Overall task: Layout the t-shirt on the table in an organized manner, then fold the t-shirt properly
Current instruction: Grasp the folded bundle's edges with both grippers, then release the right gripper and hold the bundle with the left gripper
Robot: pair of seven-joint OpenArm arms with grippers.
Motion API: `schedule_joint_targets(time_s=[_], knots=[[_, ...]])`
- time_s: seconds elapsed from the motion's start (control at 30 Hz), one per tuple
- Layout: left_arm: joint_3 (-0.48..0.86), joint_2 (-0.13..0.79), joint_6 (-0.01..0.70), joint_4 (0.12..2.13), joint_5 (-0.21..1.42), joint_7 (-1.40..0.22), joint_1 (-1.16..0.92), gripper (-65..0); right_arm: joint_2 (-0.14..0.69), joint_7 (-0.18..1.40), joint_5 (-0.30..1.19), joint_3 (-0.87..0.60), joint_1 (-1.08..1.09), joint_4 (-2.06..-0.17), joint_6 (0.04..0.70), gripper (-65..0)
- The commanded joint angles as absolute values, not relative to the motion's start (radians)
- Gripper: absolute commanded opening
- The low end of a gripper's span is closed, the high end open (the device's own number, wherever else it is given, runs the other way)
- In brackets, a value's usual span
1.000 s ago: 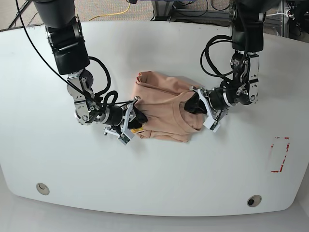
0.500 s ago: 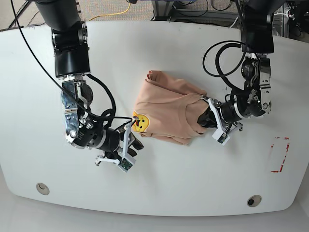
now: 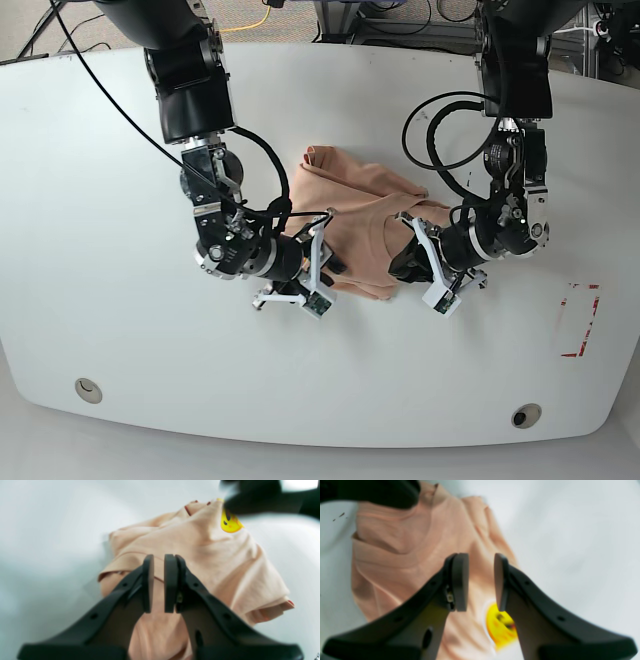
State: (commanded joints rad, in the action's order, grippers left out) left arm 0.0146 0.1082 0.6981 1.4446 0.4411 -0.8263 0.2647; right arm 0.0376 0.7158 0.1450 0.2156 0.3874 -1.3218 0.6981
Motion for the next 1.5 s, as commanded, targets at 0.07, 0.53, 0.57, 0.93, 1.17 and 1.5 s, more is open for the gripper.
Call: schedule_joint_targets(time_s=[0.07,0.53,0.57,0.93,1.17,1.5], knots=[[0.015,0.108,0.698,1.44,0.441,-0.826,0.265,-58.7,0.038,0.625,0.133,0.217,0.392,-1.214,0.698,-47.9],[0.015,0.113,0.698,1.405,0.441,-0.826,0.265,-58.7,0.073,0.662,0.133,0.134,0.481,-1.265,0.698,-47.9],[0.015,0.111,0.698,1.405,0.441,-0.826,0.266,-58.7,0.073,0.704,0.133,0.125,0.478,-1.323,0.698,-47.9],[-0.065,0.062,0.698,1.403,0.441,-0.822,0.265,-58.7,0.097,0.932,0.124,0.01,0.321,-1.736,0.698,-48.0],[-0.151,0.016,0.698,1.394,0.441,-0.754,0.252,-58.7,0.173,0.848,0.101,-0.002,0.271,-1.641,0.698,-48.2],[-0.203,0.022,0.697,1.207,0.443,-0.659,0.283,-58.7,0.186,0.608,0.105,-0.002,0.219,-1.365,0.698,-48.4]])
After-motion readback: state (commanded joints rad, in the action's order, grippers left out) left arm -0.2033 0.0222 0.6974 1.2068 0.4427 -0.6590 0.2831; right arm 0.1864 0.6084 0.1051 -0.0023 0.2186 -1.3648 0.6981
